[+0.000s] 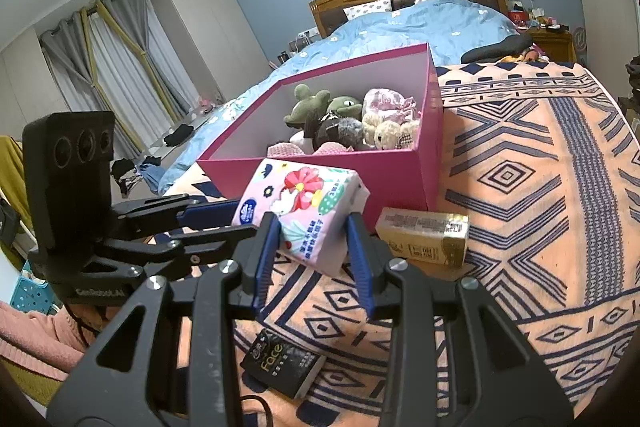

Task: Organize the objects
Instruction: 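Carry the tissue pack over the magenta box rim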

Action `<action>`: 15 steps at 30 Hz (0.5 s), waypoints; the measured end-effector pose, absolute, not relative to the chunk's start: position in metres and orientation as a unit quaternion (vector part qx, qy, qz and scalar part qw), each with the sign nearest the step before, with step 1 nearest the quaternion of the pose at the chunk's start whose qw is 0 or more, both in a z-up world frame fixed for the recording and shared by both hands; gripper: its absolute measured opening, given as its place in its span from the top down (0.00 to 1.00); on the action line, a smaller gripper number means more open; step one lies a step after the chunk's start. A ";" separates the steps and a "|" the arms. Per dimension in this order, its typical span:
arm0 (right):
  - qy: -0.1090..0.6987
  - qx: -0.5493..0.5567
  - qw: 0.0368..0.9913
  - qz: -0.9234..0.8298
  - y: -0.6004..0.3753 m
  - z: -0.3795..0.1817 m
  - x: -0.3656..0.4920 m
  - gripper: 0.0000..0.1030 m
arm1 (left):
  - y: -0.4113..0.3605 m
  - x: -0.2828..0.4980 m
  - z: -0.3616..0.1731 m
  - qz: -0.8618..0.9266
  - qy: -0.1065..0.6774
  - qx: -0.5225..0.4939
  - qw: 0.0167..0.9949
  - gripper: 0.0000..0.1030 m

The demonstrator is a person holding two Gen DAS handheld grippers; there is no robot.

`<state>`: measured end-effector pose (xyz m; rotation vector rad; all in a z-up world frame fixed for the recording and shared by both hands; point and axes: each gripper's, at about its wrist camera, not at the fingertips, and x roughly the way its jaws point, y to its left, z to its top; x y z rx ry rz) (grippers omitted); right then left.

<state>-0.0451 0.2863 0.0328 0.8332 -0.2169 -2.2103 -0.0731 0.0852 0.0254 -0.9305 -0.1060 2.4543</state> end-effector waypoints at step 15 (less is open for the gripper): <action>-0.086 0.312 0.377 -0.868 0.286 0.044 -0.054 0.63 | 0.085 -0.081 0.034 0.906 -0.038 -0.337 0.253 0.63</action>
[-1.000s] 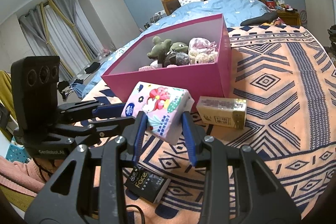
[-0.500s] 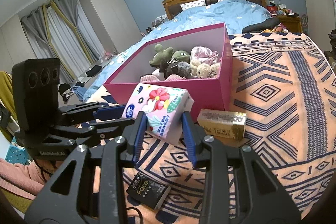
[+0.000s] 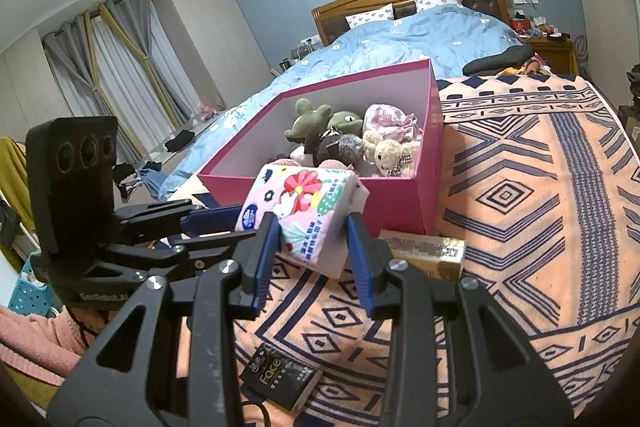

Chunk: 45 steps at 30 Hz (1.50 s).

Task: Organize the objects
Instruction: 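Carry the tissue pack over the magenta box rim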

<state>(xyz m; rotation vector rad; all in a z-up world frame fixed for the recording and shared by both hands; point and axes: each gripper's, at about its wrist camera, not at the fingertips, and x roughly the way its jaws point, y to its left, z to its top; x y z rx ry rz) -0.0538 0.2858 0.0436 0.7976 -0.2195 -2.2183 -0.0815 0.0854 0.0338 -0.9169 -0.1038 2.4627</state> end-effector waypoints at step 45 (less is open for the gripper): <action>-0.086 0.308 0.373 -0.871 0.275 0.060 -0.105 0.63 | 0.080 -0.136 0.047 0.914 -0.039 -0.335 0.226 0.63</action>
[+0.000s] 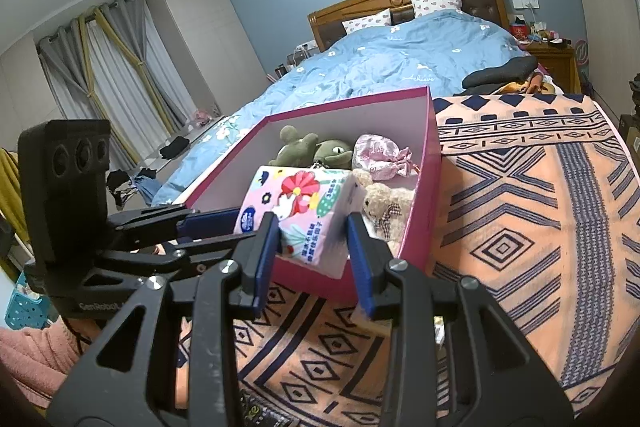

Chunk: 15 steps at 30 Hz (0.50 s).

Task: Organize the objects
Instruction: 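Carry the tissue pack over the magenta box rim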

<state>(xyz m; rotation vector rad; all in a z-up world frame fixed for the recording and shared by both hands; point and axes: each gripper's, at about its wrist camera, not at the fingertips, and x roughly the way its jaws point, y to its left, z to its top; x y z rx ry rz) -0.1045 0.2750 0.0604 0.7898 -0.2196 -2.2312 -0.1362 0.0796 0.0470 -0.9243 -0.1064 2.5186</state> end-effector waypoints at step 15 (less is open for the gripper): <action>-0.089 0.330 0.359 -0.868 0.269 0.051 -0.130 0.63 | 0.079 -0.158 0.039 0.912 -0.038 -0.351 0.211 0.63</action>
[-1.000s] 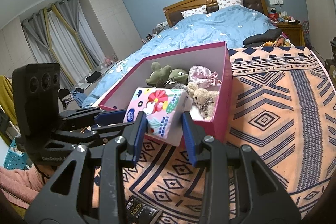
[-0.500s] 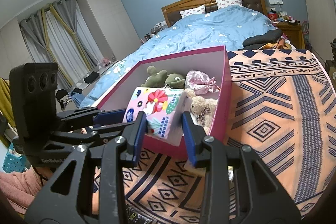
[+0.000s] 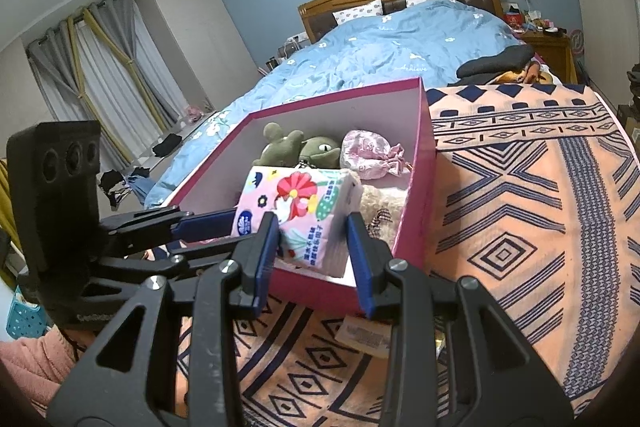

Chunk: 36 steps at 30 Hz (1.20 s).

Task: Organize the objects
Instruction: 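Carry the tissue pack over the magenta box rim, then lower the tissue pack into the box and open both grippers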

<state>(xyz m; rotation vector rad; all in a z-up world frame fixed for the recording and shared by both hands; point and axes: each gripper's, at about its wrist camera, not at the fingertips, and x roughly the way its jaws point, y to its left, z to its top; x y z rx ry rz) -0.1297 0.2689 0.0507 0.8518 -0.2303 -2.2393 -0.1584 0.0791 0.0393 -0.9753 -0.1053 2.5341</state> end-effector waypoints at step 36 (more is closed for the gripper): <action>-0.094 0.318 0.316 -0.889 0.306 0.046 -0.106 0.52 | 0.061 -0.140 0.031 0.914 -0.054 -0.337 0.221 0.48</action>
